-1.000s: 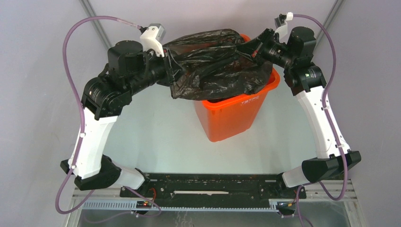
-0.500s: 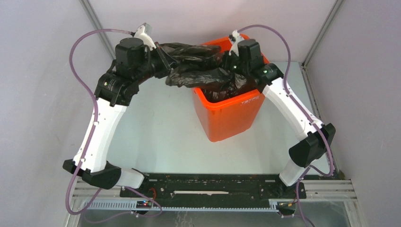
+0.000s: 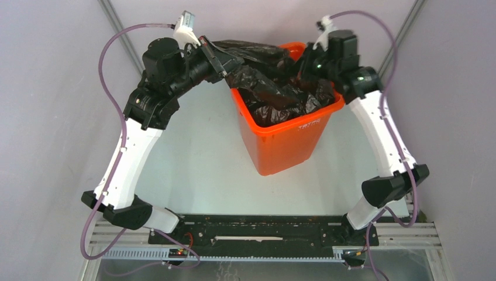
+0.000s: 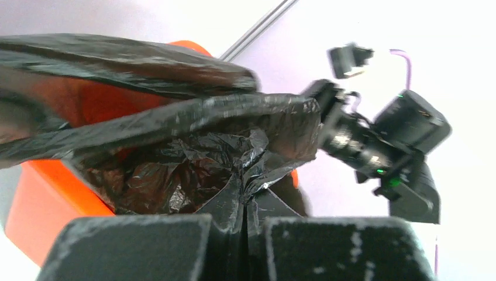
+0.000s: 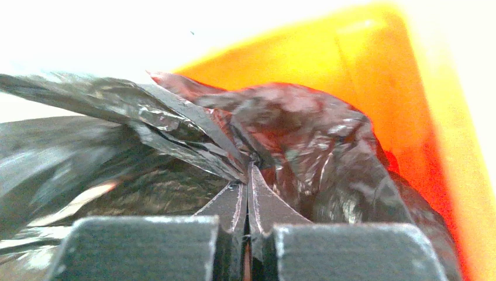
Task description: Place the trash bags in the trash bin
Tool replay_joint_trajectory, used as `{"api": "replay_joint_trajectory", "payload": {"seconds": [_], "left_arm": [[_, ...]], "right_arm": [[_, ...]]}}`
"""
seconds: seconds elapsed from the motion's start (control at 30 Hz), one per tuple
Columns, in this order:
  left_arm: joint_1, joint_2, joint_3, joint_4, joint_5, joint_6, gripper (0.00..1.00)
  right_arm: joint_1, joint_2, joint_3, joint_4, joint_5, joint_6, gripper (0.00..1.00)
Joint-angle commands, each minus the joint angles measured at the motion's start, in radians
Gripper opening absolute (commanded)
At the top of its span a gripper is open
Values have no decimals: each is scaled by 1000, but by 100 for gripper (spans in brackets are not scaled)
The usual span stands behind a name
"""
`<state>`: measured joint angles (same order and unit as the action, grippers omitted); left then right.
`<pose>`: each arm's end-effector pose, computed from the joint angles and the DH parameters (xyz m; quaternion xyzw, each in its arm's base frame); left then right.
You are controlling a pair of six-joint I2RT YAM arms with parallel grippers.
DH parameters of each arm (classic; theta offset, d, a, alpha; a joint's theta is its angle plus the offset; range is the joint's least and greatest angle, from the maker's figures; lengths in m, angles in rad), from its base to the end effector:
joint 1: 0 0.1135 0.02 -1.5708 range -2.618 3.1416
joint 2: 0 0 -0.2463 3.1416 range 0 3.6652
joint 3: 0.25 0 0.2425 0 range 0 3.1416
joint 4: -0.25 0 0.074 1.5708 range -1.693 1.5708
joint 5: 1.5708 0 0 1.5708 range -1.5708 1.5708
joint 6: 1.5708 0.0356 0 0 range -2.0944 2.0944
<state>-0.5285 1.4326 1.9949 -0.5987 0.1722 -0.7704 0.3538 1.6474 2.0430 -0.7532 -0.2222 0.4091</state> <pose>0.2231 -0.1373 0.5295 -0.0273 0.7192 -0.4675 0.5133 0.3110 0.1232 0.4669 -0.0406 0.8180 0.2955 0.4919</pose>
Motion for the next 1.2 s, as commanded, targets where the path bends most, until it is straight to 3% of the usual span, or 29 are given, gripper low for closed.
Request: {"api": "replay_joint_trajectory", "payload": {"seconds": [0.0,0.13,0.27,0.37,0.5,0.67,0.97,1.17], "left_arm": [[14,-73,-82,93,-81,-50,0],[86,-175,-284,204,-16,-132,0],[94,-215,-350,239,56,-157,0],[91,-225,-393,273,114,-208,0],[82,-233,-411,281,115,-222,0],[81,-224,-417,277,131,-231,0],[76,-258,-472,229,101,-219,0],[82,-310,-531,200,87,-181,0]], "right_arm": [[-115,-85,81,-89,-178,114,0],[-255,-115,60,-105,-416,221,0],[-266,-173,24,-143,-509,278,0],[-154,-254,-73,-162,-352,253,0],[44,-370,-271,-143,32,240,0],[159,-348,-334,-94,311,189,0],[235,-57,-159,-195,487,9,0],[206,-34,-246,-192,399,-15,0]]}}
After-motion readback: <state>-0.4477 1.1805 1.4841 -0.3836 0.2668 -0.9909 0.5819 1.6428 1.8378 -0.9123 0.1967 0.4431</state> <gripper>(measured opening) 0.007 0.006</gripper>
